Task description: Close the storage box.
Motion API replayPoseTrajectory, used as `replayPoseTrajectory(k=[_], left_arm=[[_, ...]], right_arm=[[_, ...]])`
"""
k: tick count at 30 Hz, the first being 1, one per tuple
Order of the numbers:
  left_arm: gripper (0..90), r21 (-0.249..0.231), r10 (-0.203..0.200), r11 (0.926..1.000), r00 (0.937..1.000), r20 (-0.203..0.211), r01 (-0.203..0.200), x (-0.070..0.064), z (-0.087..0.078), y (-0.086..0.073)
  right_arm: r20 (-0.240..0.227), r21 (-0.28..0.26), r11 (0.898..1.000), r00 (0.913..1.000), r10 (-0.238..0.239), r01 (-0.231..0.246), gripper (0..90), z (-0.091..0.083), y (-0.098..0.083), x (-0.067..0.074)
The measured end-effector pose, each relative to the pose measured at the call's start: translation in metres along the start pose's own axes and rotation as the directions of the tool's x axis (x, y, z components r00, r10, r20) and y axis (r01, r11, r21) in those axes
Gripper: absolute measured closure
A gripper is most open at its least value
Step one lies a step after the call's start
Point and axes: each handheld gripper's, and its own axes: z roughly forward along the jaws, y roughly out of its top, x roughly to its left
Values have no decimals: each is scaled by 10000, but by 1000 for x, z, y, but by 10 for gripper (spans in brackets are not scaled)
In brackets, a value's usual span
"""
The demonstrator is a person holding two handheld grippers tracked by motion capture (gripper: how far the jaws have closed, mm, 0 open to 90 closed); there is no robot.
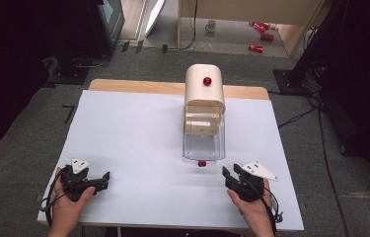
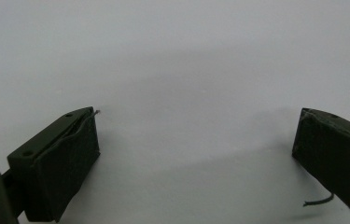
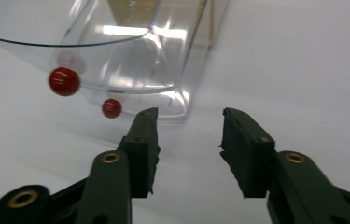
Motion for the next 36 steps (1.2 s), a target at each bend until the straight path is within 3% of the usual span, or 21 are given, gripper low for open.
replayPoseTrajectory(k=[5, 19, 26, 36], left_arm=[[4, 0, 0, 10000, 10000, 0, 0, 0, 0, 0], [4, 6, 2, 10000, 10000, 0, -2, 0, 0, 0], [4, 6, -2, 10000, 10000, 5, 2, 0, 0, 0], [4, 5, -13, 10000, 10000, 11, 13, 0, 0, 0]], right_arm=[[-380, -105, 9999, 9992, -73, 69, 640, 1, 1, 13], [-820, -165, 9994, 9961, -319, 306, 675, 9, 1, 43], [-912, -125, 9993, 9952, -353, 343, 679, 14, 2, 52], [-547, -300, 9992, 9981, -282, 266, 715, 20, 2, 64]])
